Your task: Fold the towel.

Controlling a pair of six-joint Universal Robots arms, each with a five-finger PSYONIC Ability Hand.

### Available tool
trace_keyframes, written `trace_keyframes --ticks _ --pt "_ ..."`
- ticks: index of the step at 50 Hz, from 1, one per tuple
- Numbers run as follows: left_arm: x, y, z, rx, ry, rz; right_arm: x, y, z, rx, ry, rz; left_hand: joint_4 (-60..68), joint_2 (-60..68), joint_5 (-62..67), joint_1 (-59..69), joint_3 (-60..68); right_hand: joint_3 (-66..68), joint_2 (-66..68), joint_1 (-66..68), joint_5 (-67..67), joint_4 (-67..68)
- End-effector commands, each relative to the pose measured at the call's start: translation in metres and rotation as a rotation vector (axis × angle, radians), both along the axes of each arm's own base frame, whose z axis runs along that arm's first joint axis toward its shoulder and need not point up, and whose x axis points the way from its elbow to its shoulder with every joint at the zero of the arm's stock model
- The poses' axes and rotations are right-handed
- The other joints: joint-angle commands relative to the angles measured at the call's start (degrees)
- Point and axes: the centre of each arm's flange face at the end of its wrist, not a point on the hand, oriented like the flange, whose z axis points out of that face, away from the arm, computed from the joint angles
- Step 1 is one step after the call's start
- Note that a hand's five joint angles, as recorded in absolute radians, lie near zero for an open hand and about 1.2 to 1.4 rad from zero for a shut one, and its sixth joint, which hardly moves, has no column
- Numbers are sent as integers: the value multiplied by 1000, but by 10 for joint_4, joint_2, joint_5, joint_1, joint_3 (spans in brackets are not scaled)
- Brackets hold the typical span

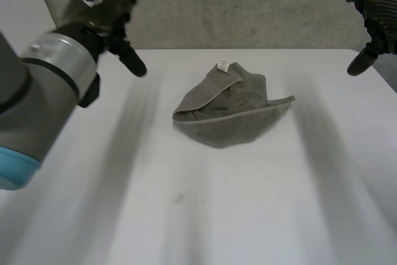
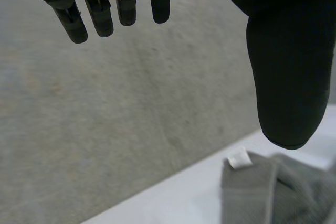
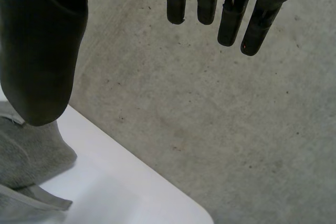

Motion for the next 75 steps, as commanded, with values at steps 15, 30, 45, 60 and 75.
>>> trace_keyframes --ticks 15,30,45,60,75 --pt "34 -10 13 51 -6 110 4 -7 8 101 -61 10 4 3 -19 -1 4 -39 -41 -27 -39 -50" --pt "17 -26 -24 120 -50 22 15 -12 -13 139 46 98 4 3 -19 -1 4 -39 -41 -27 -39 -50" --pt "-40 -66 -148 150 -199 -352 48 -60 -98 278 142 300 115 114 92 110 114 -18 -20 -6 -18 -29" --pt "-59 -95 -244 150 -343 -406 66 -112 -197 374 108 310 251 250 229 246 251 88 86 100 88 77" --pt "-56 -107 -230 23 -446 -313 74 -118 -214 386 110 333 703 702 681 699 703 661 659 673 661 650"
